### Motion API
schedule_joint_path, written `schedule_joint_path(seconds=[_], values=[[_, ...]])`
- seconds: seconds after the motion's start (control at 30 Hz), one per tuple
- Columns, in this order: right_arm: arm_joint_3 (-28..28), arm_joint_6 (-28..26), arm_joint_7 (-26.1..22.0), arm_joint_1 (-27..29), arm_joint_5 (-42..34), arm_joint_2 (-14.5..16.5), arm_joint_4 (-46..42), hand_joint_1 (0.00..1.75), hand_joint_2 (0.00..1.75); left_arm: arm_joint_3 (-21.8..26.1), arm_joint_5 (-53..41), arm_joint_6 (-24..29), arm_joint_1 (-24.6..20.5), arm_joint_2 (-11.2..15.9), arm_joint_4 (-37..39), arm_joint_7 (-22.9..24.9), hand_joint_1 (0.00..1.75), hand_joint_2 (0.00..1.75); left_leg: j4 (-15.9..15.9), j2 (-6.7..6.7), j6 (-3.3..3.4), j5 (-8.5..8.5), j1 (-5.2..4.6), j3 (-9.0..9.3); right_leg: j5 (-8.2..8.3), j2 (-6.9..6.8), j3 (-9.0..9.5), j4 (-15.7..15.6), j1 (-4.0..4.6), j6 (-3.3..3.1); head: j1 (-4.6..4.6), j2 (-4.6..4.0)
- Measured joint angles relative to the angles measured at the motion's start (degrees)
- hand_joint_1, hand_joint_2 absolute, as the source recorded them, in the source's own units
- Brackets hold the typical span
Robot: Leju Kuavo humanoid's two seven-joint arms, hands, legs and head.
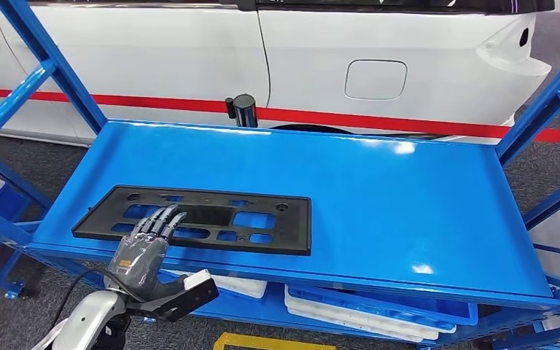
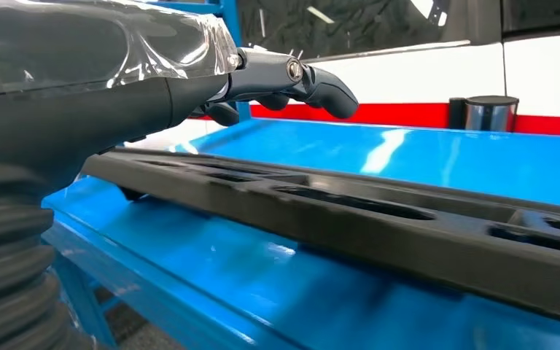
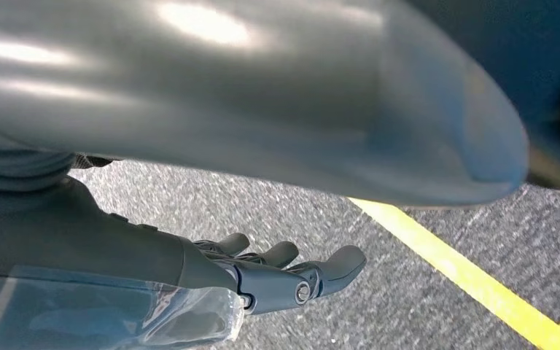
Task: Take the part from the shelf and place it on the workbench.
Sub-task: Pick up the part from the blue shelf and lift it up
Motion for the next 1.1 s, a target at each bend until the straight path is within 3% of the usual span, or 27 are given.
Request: schedule_joint_path(seconds=[0.07, 0.1, 0.23, 0.27, 0.33, 0.4, 0.43, 0.47, 0.53, 0.6, 0.7, 0.77, 0.87, 0.9, 0.93, 1.0, 1.03, 1.1], values=[[0.03, 0.05, -0.07, -0.03, 0.17, 0.02, -0.01, 0.0, 0.0, 0.05, 0.59, -0.34, -0.65, 0.62, 0.02, -0.18, 0.0, 1.75, 0.82, -0.22, -1.08, -0.61, 0.16, -0.16, 2.08, 0.22, 2.87, -6.04, -0.34, 0.24, 0.08, 0.0], [0.08, 0.07, -0.11, -0.03, 0.24, 0.04, -0.01, 0.0, 0.0, 0.07, 0.82, -0.49, -0.92, 0.96, 0.03, -0.28, 0.0, 1.75, 1.03, -0.31, -1.5, -0.75, 0.12, -0.23, 2.15, 0.37, 3.33, -7.12, -0.32, 0.03, 0.1, 0.0], [0.38, 0.07, -0.27, -0.02, 0.36, 0.01, 0.0, 0.0, 0.0, 0.15, 1.72, -0.75, -1.49, 2.29, 0.06, -0.65, 0.0, 1.75, 2.26, -0.36, -2.17, -1.65, 0.46, -0.71, 2.11, 0.55, 3.32, -7.12, -0.04, -1.61, 0.04, 0.01], [0.42, 0.07, -0.31, -0.05, 0.4, 0.01, 0.0, 0.0, 0.0, 0.17, 2.02, -0.78, -1.7, 2.65, 0.07, -0.79, 0.0, 1.75, 4.71, -0.34, -2.28, -2.97, 0.47, -1.83, 2.12, 0.54, 3.36, -7.16, -0.03, -1.87, 0.02, 0.0], [0.52, 0.07, -0.33, -0.07, 0.46, 0.01, 0.0, 0.0, 0.0, 0.23, 2.52, -0.77, -2.02, 3.42, 0.12, -1.05, 0.0, 1.75, 12.76, -0.31, -2.37, -6.48, 0.28, -5.75, 2.01, 0.51, 3.39, -7.17, 0.22, -2.21, -0.04, 0.0], [0.69, 0.07, -0.35, -0.04, 0.49, 0.0, 0.0, 0.0, 0.0, 0.24, 2.92, -0.6, -2.04, 4.12, 0.25, -1.43, 0.0, 1.75, 18.79, -0.32, -2.03, -8.02, -0.1, -9.13, 1.88, 0.49, 3.47, -7.17, 0.68, -2.46, -0.07, 0.0], [0.76, 0.07, -0.4, -0.03, 0.52, 0.0, 0.0, 0.0, 0.0, 0.25, 3.06, -0.4, -2.01, 4.45, 0.33, -1.68, 0.0, 1.75, 18.71, -0.33, -1.57, -7.2, -0.41, -9.4, 1.81, 0.52, 3.58, -7.18, 0.97, -2.57, -0.08, 0.0], [0.81, 0.07, -0.46, -0.04, 0.57, -0.01, 0.0, 0.0, 0.0, 0.27, 3.17, -0.12, -2.01, 4.78, 0.4, -1.93, 0.0, 1.75, 16.17, -0.35, -0.87, -5.38, -0.81, -8.47, 1.73, 0.55, 3.77, -7.2, 1.29, -2.69, -0.08, 0.0], [0.88, 0.07, -0.67, -0.06, 0.79, 0.11, -0.01, 0.0, 0.0, 0.45, 3.46, 0.65, -2.03, 5.57, 0.55, -2.42, 0.0, 1.75, 7.97, -0.29, 1.16, -1.36, -1.84, -4.81, 1.53, 0.64, 4.15, -7.22, 1.88, -2.94, 0.0, 0.0], [0.95, 0.04, -0.86, -0.09, 1.0, 0.21, -0.01, 0.0, 0.0, 0.68, 3.78, 1.54, -1.99, 6.43, 0.77, -2.91, 0.0, 1.75, 2.75, -0.01, 2.3, 0.28, -2.68, -2.55, 1.4, 0.65, 4.21, -7.29, 1.86, -3.04, 0.1, 0.01], [1.12, 0.05, -1.01, -0.11, 1.12, 0.21, 0.01, 0.0, 0.0, 1.2, 4.19, 2.66, -1.5, 7.64, 1.31, -3.62, 0.0, 1.75, 1.0, 0.18, 2.22, 0.6, -2.88, -1.87, 1.31, 0.41, 4.31, -7.5, 1.55, -2.71, 0.1, 0.01], [1.25, 0.05, -1.09, -0.12, 1.22, 0.21, 0.01, 0.0, 0.0, 1.52, 4.56, 3.28, -1.23, 8.27, 1.73, -3.96, 0.0, 1.75, -0.39, 0.28, 2.05, 1.14, -2.31, -0.97, -0.26, 0.26, 3.66, -5.42, 1.76, -2.24, 0.12, 0.02], [1.31, 0.05, -1.11, -0.07, 1.37, 0.09, 0.01, 0.0, 0.0, 1.65, 4.91, 3.92, -0.6, 8.9, 2.51, -4.39, 0.0, 1.75, -0.97, 0.34, 1.97, 1.35, -1.75, -0.49, -5.13, 0.18, -1.24, 4.82, 1.47, -1.38, 0.19, 0.01], [1.32, 0.05, -1.11, -0.03, 1.41, 0.01, 0.01, 0.0, 0.0, 1.66, 4.94, 4.05, -0.28, 9.04, 2.79, -4.5, 0.0, 1.75, -0.96, 0.33, 1.91, 1.31, -1.6, -0.49, -5.72, 0.16, -2.59, 7.3, 1.24, -1.09, 0.2, 0.01], [1.33, 0.05, -1.1, 0.0, 1.45, -0.07, 0.01, 0.0, 0.0, 1.67, 4.93, 4.18, -0.01, 9.18, 3.08, -4.58, 0.0, 1.75, -0.92, 0.32, 1.78, 1.24, -1.43, -0.47, -5.21, 0.13, -2.99, 7.76, 1.02, -0.78, 0.2, 0.0], [1.35, 0.05, -1.09, -0.01, 1.53, -0.19, 0.01, 0.0, 0.0, 1.73, 4.92, 4.41, 0.34, 9.44, 3.6, -4.68, 0.0, 1.75, -0.58, 0.23, 1.21, 0.91, -0.97, -0.34, -1.35, -0.03, -0.4, 2.0, 0.49, -0.11, 0.21, 0.01], [1.36, 0.05, -1.08, -0.05, 1.57, -0.2, 0.01, 0.0, 0.0, 1.8, 4.92, 4.5, 0.47, 9.61, 3.83, -4.72, 0.44, 1.75, -0.21, 0.18, 0.73, 0.6, -0.88, -0.39, 0.35, -0.09, 1.51, -2.0, 0.26, 0.22, 0.22, 0.01], [1.37, 0.06, -1.02, -0.12, 1.66, -0.17, 0.01, 0.0, 0.0, 1.96, 4.95, 4.62, 0.68, 10.03, 4.23, -4.81, 1.31, 1.75, 0.71, 0.09, -0.16, 0.08, -0.94, -0.77, 2.02, 0.09, 3.71, -6.97, 0.05, -0.05, 0.2, 0.01]])
